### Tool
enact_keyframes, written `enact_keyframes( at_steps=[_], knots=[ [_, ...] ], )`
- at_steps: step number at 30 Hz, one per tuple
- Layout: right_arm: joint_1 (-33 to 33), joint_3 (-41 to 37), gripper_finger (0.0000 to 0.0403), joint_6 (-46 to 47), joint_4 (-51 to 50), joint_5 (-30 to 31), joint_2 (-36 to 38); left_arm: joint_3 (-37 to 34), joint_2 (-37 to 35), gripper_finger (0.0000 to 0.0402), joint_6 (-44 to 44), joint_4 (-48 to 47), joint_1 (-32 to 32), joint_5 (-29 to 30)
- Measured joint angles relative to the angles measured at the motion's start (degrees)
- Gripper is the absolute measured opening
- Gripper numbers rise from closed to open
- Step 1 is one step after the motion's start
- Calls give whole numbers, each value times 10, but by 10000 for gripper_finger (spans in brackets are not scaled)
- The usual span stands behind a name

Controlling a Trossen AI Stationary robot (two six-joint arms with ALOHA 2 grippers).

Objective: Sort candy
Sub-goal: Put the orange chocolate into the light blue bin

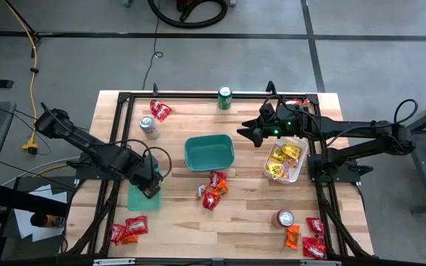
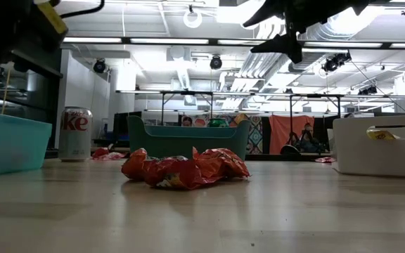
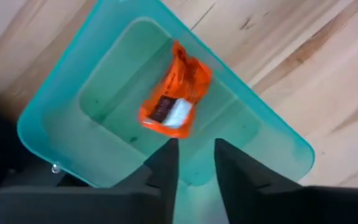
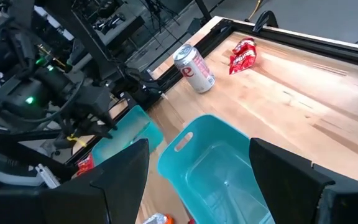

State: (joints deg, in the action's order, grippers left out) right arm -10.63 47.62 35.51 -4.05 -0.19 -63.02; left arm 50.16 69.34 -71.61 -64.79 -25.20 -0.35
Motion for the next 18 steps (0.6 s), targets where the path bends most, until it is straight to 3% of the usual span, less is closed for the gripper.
enact_keyframes(
  at_steps=[5, 8, 10, 13, 18],
  knots=[
    [0, 0, 272, 1, 11, -48, 0, 30, -9, 148, 46, 14, 38, -25],
    [0, 6, 272, 15, 39, -107, 4, 73, -33, 167, 123, 86, 75, -34],
    [1, 26, 272, 12, 34, -135, 4, 96, -47, 174, 187, 133, 98, -10],
    [17, 64, 272, -15, -7, -134, 0, 113, -59, 178, 303, 210, 130, 30],
    [62, 136, 272, -91, -145, -117, -44, 113, -68, 179, 440, 324, 156, 25]
  ],
)
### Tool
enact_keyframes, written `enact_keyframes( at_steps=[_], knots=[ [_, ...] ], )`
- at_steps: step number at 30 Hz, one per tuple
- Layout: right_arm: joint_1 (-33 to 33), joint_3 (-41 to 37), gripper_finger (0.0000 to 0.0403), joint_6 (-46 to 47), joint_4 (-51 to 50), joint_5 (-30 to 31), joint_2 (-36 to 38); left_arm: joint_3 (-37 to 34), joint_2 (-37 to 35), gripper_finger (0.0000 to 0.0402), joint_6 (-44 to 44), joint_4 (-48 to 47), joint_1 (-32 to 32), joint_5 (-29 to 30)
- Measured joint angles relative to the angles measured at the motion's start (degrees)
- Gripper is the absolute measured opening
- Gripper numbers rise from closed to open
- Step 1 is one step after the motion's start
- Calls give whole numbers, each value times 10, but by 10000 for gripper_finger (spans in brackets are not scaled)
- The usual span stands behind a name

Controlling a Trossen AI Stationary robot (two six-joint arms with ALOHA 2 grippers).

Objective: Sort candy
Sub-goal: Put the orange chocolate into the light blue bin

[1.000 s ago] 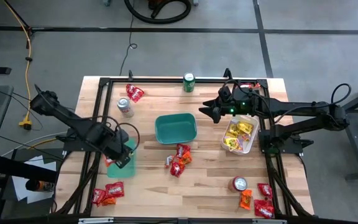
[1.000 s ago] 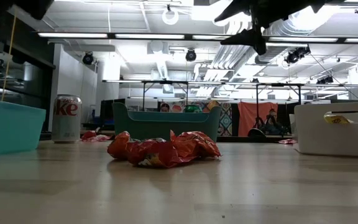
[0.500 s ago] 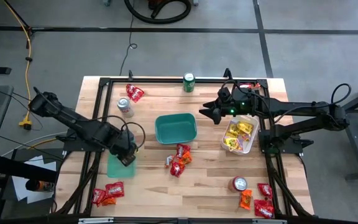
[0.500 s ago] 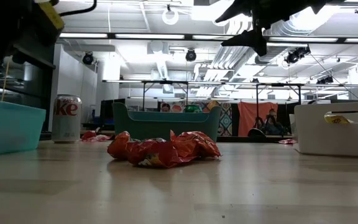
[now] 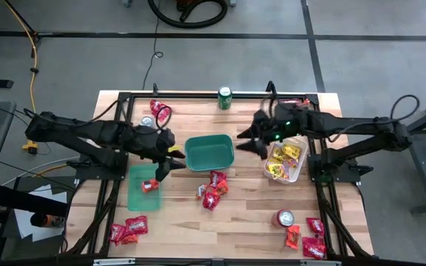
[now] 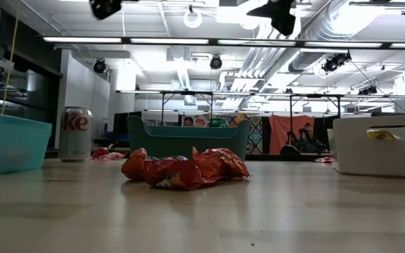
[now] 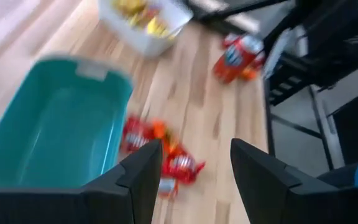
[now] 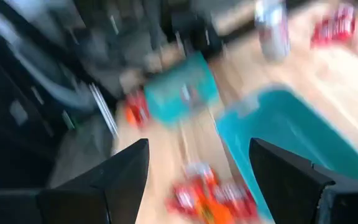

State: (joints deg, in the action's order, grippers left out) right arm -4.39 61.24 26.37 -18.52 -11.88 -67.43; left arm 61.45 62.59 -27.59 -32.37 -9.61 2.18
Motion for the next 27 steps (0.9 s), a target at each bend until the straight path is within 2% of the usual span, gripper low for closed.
enact_keyframes(
  at_steps=[4, 10, 17, 21, 27],
  knots=[
    [36, 35, 272, -76, -74, 10, -54, 0, 2, 179, 9, 5, 12, -1],
    [84, 36, 272, -156, -63, 9, -128, -5, 4, 179, -41, 8, 11, 0],
    [138, 36, 272, -208, -40, 24, -207, -11, -9, 179, -9, -7, -32, 20],
    [172, 36, 272, -183, -22, 96, -244, -75, -47, 179, -6, 35, -51, 19],
    [202, 36, 272, -138, -8, 184, -299, -214, -122, 179, -3, 169, -71, 18]
  ],
)
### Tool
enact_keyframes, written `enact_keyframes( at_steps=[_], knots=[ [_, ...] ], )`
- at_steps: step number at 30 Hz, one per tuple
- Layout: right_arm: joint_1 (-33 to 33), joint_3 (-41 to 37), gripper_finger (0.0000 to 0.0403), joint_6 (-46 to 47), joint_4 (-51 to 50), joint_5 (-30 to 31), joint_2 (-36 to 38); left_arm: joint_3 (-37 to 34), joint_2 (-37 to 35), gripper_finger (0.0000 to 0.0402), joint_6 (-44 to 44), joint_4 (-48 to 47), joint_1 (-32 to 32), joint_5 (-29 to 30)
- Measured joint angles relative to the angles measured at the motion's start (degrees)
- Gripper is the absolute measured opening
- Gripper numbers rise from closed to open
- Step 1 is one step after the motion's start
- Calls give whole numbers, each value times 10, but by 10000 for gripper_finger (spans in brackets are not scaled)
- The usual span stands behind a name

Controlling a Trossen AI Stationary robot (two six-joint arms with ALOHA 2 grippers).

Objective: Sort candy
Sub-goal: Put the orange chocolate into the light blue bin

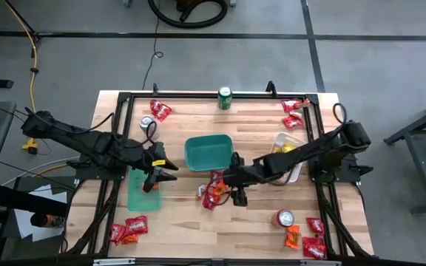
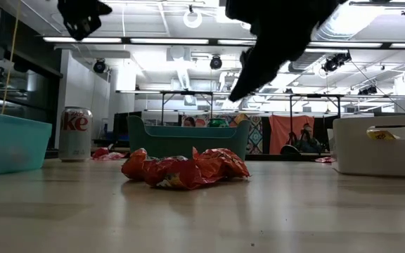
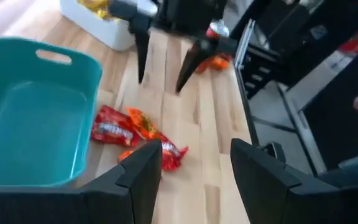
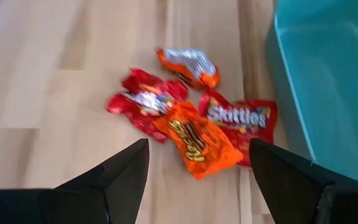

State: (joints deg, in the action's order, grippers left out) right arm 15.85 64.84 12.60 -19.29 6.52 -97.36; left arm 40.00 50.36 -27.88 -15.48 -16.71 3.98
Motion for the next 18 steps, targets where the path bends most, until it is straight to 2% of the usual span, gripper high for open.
enact_keyframes(
  at_steps=[3, 7, 12, 18],
  knots=[
    [3, 0, 272, 18, 3, 22, -23, -47, -14, 179, 5, 44, 6, 26],
    [3, 0, 272, 26, 12, 28, -46, -73, -15, 179, -7, 97, 14, 47],
    [2, 0, 272, -1, 19, 30, -69, -85, -15, 179, -25, 123, 14, 57],
    [2, 0, 272, -10, 35, 68, -89, -85, -15, 179, -34, 125, 14, 56]
  ],
)
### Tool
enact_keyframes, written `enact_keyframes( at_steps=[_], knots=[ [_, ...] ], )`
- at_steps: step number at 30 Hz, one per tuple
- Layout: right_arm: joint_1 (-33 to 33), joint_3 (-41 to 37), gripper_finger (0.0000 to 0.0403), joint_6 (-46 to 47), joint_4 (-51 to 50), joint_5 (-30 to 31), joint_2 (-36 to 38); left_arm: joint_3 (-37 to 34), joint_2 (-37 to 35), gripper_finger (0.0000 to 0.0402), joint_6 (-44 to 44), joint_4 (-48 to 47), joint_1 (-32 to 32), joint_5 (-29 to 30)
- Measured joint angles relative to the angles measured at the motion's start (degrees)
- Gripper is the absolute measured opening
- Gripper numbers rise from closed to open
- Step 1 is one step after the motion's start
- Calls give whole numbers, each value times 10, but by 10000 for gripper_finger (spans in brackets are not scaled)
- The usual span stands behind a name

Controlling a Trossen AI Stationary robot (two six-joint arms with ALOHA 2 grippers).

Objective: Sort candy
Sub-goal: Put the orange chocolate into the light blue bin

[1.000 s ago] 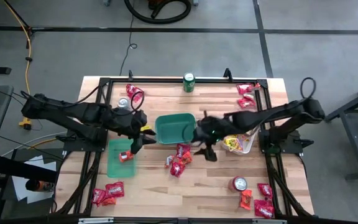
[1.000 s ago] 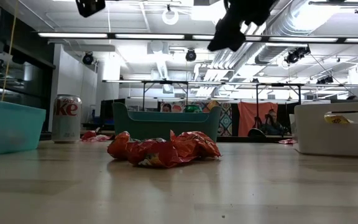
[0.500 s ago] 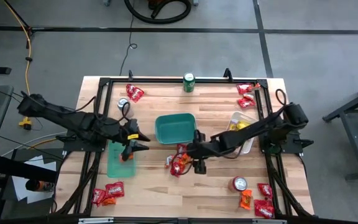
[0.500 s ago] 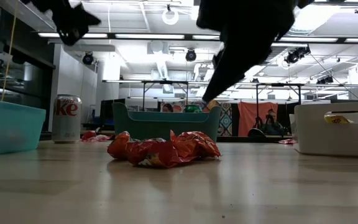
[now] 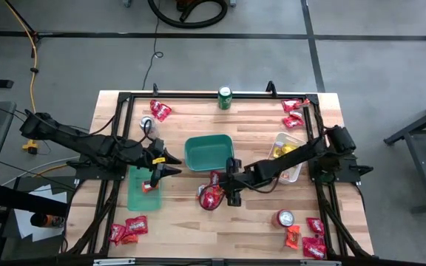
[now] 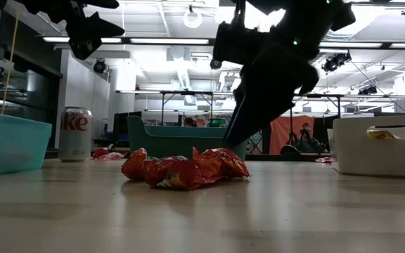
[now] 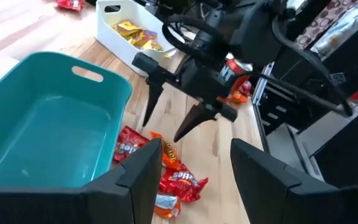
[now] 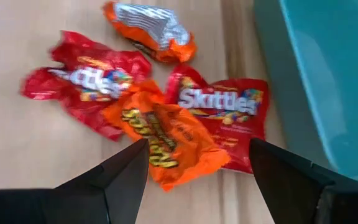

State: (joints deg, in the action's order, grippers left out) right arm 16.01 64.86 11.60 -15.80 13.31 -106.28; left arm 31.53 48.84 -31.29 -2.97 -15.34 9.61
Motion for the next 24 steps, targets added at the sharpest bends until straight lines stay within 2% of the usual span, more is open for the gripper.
enact_keyframes(
  at_steps=[5, 8, 11, 20, 24],
  knots=[
    [0, 0, 266, 0, 10, 12, -13, 0, 0, 179, -3, 0, 0, 35],
    [2, 0, 242, -12, 8, 9, -14, 0, 0, 179, -22, 4, 0, 44],
    [2, 0, 197, -26, 6, 0, -14, 0, 0, 179, -26, 3, 0, 40],
    [1, 0, 16, 4, 0, -8, -18, 0, 0, 179, -31, 17, 0, 62],
    [1, 0, 7, 9, -1, -19, -18, 0, 0, 179, -31, 45, 0, 62]
  ],
)
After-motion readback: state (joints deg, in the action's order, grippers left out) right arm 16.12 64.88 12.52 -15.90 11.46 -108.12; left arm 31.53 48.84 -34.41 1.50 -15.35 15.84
